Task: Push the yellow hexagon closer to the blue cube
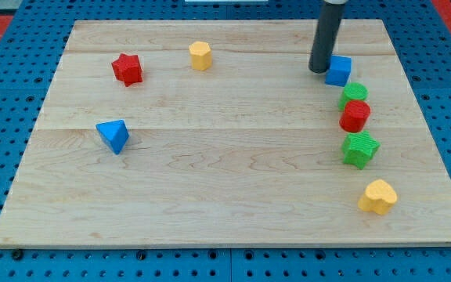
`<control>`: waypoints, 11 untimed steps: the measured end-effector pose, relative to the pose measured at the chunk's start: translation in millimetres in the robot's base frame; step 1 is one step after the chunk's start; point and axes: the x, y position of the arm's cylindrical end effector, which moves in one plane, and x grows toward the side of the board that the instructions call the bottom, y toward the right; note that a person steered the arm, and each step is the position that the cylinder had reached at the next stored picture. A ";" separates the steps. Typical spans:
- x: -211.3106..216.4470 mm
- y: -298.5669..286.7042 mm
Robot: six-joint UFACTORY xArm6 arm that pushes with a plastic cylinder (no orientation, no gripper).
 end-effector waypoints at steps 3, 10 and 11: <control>10.8 12.6; -80.6 -334.7; -65.5 -240.1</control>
